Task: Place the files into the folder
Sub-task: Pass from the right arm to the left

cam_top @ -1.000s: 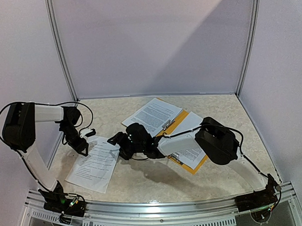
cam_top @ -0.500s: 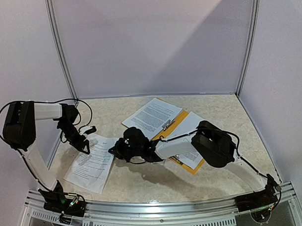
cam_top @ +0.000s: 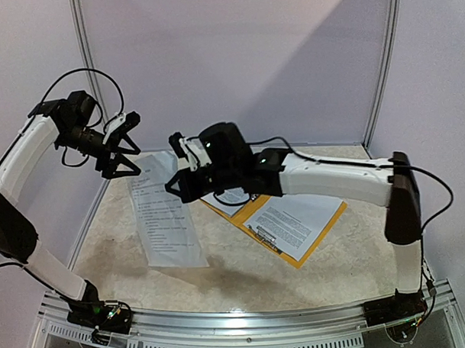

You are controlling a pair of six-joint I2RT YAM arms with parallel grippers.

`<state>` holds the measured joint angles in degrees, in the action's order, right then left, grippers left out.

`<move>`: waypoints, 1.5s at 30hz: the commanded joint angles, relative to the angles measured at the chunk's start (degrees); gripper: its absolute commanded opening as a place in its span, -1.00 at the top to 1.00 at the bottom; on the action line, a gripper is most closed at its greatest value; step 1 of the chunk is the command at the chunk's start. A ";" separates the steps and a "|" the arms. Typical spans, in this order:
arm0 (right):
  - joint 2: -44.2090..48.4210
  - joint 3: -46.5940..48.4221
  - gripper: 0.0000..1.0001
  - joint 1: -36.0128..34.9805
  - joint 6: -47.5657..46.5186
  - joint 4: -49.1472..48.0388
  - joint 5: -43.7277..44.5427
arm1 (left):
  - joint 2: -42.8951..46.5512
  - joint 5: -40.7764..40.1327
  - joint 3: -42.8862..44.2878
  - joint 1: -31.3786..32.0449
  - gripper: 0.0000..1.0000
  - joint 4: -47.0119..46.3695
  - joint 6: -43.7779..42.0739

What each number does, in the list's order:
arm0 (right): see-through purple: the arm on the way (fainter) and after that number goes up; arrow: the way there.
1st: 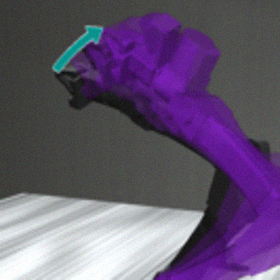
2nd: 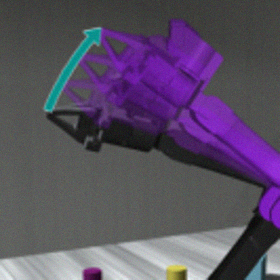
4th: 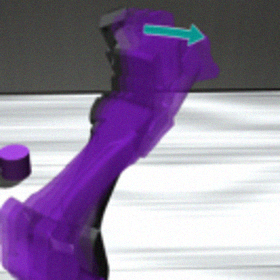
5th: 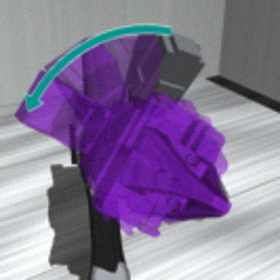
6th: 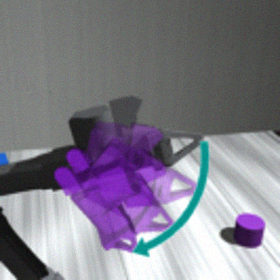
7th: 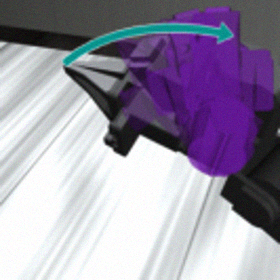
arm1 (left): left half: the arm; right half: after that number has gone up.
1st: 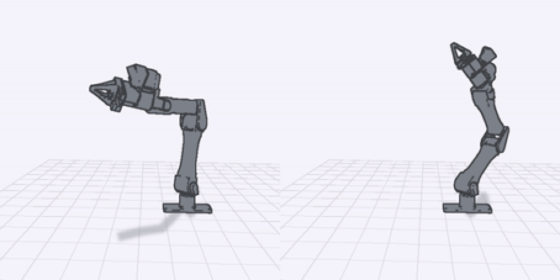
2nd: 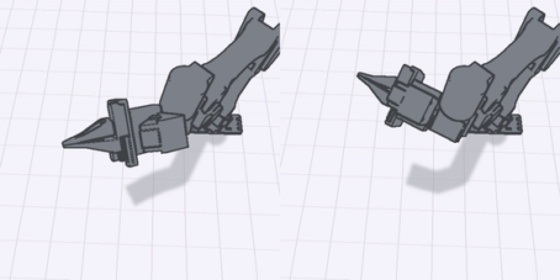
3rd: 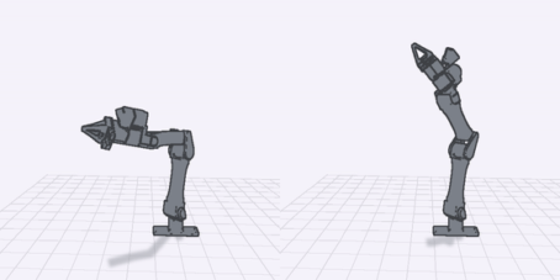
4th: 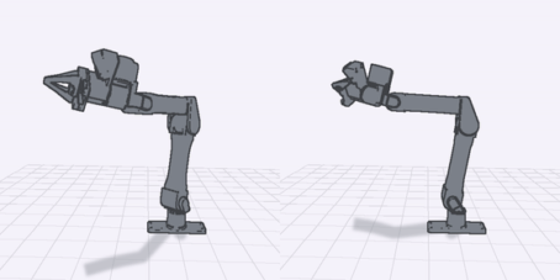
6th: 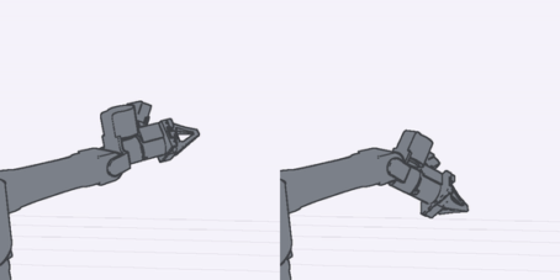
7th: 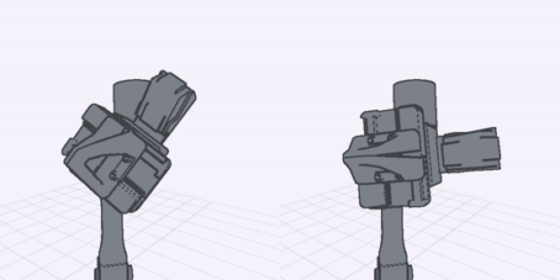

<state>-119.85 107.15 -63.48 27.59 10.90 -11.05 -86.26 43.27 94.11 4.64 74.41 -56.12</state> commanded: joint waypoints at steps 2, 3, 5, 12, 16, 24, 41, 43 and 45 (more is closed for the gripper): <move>9.71 -6.41 1.00 -0.52 -21.46 14.65 -0.62 | -0.56 3.62 6.64 6.51 -0.78 20.69 -9.13; 11.28 -7.32 1.00 -0.57 -23.91 15.60 -0.36 | -0.31 3.09 7.40 7.96 -0.78 20.72 -8.84; 13.83 -8.58 1.00 -0.58 -26.42 16.60 -0.02 | 0.03 2.09 8.50 10.78 -0.79 20.71 -8.21; 19.55 -8.77 1.00 -0.51 -35.66 19.13 3.89 | -2.49 -2.32 9.52 19.75 -0.67 22.18 -5.77; 22.26 -8.56 1.00 -0.52 -38.77 19.82 6.29 | -2.78 -0.57 8.53 21.49 -0.45 22.02 -4.25; 22.47 -5.64 1.00 -0.56 -40.18 22.74 10.19 | -3.65 -2.67 7.86 25.89 -0.09 20.53 -0.84; 48.63 -45.36 -0.98 15.66 -17.44 -17.45 22.57 | -1.45 -3.58 20.38 21.17 1.00 -2.56 34.16; 51.01 -48.88 -0.97 16.23 -12.97 -19.21 25.11 | -1.18 -4.93 21.58 21.16 1.00 -5.44 37.78; 51.31 -50.40 -0.98 16.22 -6.10 -19.22 28.27 | -1.15 -5.44 22.22 20.71 1.00 -10.23 43.90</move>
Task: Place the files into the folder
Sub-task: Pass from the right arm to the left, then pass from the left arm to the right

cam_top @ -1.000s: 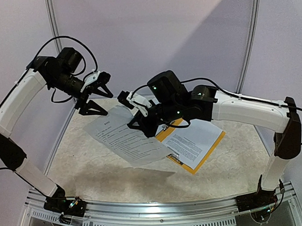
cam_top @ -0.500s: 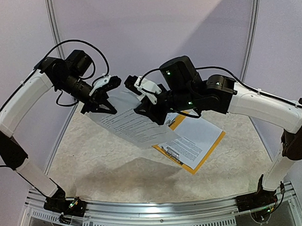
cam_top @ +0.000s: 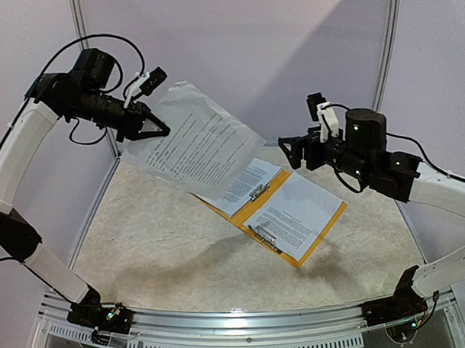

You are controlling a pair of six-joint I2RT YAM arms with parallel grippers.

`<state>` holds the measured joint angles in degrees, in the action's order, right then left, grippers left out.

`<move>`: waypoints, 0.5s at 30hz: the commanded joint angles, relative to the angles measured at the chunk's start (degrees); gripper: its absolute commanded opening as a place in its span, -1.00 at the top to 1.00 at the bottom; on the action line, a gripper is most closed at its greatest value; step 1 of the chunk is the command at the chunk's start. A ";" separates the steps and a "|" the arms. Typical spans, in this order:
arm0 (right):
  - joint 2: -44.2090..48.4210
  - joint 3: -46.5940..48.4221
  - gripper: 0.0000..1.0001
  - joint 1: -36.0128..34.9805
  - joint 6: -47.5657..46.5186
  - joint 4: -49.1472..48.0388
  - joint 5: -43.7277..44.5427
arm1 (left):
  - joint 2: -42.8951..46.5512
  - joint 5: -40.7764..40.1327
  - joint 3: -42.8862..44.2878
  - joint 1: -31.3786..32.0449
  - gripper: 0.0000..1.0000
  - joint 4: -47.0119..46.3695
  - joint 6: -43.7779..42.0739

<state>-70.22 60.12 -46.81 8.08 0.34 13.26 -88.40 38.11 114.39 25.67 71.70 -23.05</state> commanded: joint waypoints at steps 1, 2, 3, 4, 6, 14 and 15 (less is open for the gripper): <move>1.53 -3.98 -0.97 -0.45 17.27 -9.26 4.33 | 0.79 -0.20 2.22 -0.55 1.00 -9.90 13.81; 0.88 -4.75 -0.98 -0.44 22.53 -11.67 3.10 | -0.06 -0.40 3.40 -0.61 1.00 -12.39 17.30; -0.03 -5.52 -0.97 -0.43 28.63 -14.53 1.29 | -0.84 -0.91 4.54 -0.62 1.00 -13.93 19.52; -0.94 -6.00 -0.94 -0.45 32.70 -17.37 -0.09 | -1.60 -1.73 5.77 -0.62 1.00 -15.34 21.53; -4.28 -7.07 -0.87 -1.57 41.94 -26.00 -1.54 | -3.32 -3.57 7.96 -0.67 1.00 -18.22 25.74; -21.80 -4.29 -0.84 -7.87 57.22 -58.80 0.25 | -8.25 -4.13 12.16 -0.38 1.00 -27.18 34.78; -24.44 -3.69 -0.85 -8.06 58.72 -61.81 0.35 | -8.54 -4.28 12.74 -0.30 1.00 -27.61 34.69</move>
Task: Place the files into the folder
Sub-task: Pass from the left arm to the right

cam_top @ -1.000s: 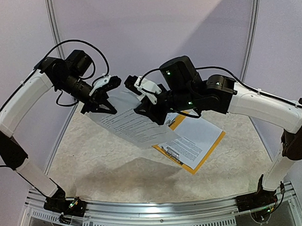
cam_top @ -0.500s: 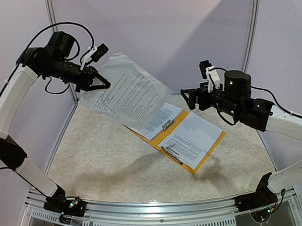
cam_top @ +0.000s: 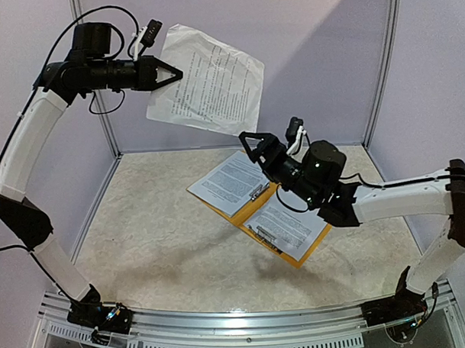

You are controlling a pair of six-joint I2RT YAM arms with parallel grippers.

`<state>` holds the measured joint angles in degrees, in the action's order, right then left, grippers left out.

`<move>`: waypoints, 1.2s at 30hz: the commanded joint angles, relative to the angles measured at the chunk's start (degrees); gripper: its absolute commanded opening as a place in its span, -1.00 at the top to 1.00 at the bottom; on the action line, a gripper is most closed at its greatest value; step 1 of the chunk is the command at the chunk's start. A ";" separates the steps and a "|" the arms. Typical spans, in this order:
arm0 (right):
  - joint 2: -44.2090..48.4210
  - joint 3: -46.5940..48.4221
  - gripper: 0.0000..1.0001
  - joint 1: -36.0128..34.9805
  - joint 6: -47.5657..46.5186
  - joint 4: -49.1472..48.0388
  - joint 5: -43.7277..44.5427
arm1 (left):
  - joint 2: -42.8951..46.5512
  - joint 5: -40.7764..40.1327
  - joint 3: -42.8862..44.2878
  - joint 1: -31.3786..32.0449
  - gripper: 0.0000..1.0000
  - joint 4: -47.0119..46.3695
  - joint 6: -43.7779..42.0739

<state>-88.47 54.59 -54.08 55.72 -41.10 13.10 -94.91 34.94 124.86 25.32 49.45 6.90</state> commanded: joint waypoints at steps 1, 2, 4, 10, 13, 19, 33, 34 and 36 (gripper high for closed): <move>-7.82 2.78 -0.86 -0.88 12.06 -22.37 0.31 | -2.36 -0.99 2.79 0.20 1.00 -5.94 4.90; -9.97 3.99 -0.87 -0.87 13.06 -24.25 -0.42 | -2.58 -0.75 3.32 0.25 1.00 -6.34 5.35; -13.87 7.02 -0.87 -0.91 14.63 -26.85 -2.26 | -2.82 -0.29 3.64 0.57 1.00 -7.13 5.76; -19.89 14.53 -0.87 -0.82 15.27 -29.98 -5.51 | -3.14 1.37 2.05 0.85 1.00 -7.66 7.17; -21.20 16.93 -0.87 -0.51 15.07 -28.90 -5.62 | -3.02 2.85 0.88 1.23 1.00 -8.21 8.83; -20.85 19.18 -0.86 1.21 14.88 -26.51 -5.98 | -3.10 6.92 -2.77 2.16 1.00 -11.82 13.44; -16.79 14.23 -0.26 0.37 11.18 -32.08 -3.91 | -5.58 7.53 -5.24 0.86 1.00 -17.88 20.54; -16.95 14.57 -0.33 -0.15 10.97 -32.17 -3.69 | -5.90 7.62 -5.16 0.66 1.00 -18.63 21.81; -17.70 15.27 -0.39 -1.16 9.66 -32.57 -3.13 | -6.43 7.86 -5.15 0.35 1.00 -19.70 23.87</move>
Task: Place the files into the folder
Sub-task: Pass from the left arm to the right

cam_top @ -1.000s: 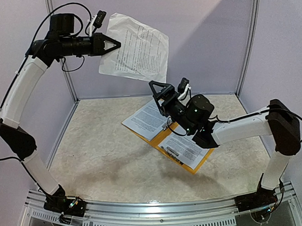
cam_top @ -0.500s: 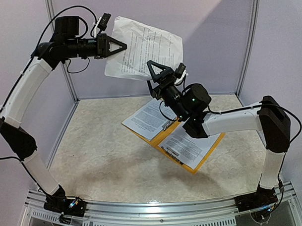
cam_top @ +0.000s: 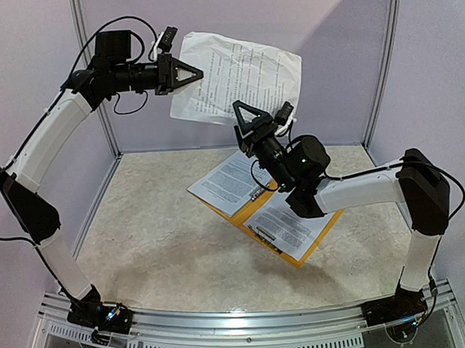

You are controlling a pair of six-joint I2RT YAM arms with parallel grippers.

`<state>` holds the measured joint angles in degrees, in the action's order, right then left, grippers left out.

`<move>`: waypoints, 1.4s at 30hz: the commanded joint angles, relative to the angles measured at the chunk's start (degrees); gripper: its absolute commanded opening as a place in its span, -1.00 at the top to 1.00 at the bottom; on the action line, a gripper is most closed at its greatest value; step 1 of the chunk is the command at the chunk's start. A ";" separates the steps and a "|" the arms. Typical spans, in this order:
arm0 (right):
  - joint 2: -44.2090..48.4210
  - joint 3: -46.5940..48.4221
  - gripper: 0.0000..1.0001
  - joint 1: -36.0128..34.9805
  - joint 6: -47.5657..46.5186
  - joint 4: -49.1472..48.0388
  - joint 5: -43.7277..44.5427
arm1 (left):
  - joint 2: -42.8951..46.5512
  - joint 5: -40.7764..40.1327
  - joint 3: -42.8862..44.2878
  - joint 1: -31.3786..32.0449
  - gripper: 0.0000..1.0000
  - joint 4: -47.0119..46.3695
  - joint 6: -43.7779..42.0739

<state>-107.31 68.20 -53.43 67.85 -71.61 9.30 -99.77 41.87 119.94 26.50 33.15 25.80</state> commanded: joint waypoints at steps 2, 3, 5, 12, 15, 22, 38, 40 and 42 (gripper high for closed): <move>0.60 2.37 -0.44 -2.42 -3.10 -2.34 1.36 | -1.71 0.44 -0.55 -0.69 1.00 -3.17 5.50; 0.29 2.63 -0.46 -2.68 -3.41 -2.58 1.93 | -1.68 -0.07 -0.93 -0.48 1.00 -2.71 5.33; -0.11 3.43 -0.53 -3.23 -3.89 -3.40 2.89 | -1.51 -0.07 -2.37 -0.40 1.00 -3.32 6.58; -1.51 2.05 -0.33 -4.63 -5.31 -6.68 8.53 | -1.11 -2.78 -2.59 -0.56 1.00 -1.92 2.87; 1.36 -2.01 -0.28 -4.18 -6.30 -6.48 12.04 | 0.45 -3.47 -4.28 -0.49 1.00 -0.47 -0.20; 4.69 -3.16 0.34 -2.89 -6.31 0.47 13.96 | 2.07 -2.23 -8.67 -0.05 1.00 -0.43 -1.43; 24.32 -7.31 1.00 6.56 -14.86 50.53 3.81 | 4.93 -4.86 -19.19 -2.87 -0.59 5.36 -15.10; 28.05 -1.55 1.00 8.01 -22.60 66.19 1.43 | 5.31 -6.59 -21.30 -3.90 -0.60 6.58 -19.92; 29.24 3.62 1.00 9.52 -31.20 81.78 -1.53 | 5.37 -8.95 -24.70 -3.97 -0.60 7.59 -24.18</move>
<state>-83.40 62.70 -46.22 53.21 -24.49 15.44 -96.27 37.63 100.16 23.94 36.34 12.58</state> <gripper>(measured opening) 0.006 0.800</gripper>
